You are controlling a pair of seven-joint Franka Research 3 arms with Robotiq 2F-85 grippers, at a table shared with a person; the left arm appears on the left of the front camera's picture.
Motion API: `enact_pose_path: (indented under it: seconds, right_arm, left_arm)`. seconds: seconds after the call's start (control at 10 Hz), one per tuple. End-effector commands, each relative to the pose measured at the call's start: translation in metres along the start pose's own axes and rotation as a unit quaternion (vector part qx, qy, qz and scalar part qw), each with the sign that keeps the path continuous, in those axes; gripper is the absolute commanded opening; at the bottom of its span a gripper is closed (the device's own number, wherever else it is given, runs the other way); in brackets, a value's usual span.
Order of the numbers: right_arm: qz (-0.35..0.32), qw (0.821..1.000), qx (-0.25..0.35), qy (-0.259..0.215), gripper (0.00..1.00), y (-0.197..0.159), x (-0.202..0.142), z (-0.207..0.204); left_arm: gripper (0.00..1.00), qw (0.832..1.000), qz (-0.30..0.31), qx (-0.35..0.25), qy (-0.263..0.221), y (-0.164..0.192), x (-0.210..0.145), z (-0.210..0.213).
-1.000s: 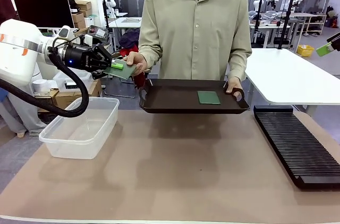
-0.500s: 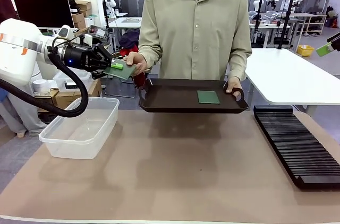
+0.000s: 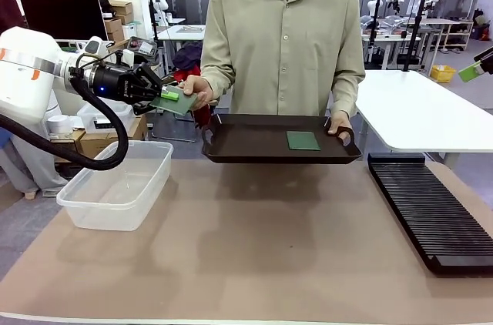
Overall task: Sort PCBs into racks and boxes based on the side picked up.
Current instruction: If the short side of the Blank PCB is picked up, insert it into the PCB Rack ; if the long side is picked up, place it in the Organizing box.
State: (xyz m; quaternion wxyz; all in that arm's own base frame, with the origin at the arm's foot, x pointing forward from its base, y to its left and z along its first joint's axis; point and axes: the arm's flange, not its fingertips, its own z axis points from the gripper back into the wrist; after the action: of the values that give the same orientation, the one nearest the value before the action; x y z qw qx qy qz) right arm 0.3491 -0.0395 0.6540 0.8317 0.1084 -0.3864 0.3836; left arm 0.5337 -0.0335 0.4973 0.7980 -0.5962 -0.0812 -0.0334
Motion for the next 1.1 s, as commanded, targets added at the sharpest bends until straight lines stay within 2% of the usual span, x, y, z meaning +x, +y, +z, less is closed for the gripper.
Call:
enact_pose_path:
  seconds: [0.0,1.0]
  right_arm:
    - [0.000,1.000,0.006,-0.002,1.00,0.0005,0.0002,-0.0013]
    - [0.000,1.000,0.006,-0.002,1.00,0.0005,0.0002,-0.0013]
  left_arm:
    - [0.00,1.000,0.001,-0.001,-0.001,0.0005,0.0003,-0.0001]
    - [0.00,1.000,0.001,-0.001,-0.001,0.0005,0.0003,-0.0001]
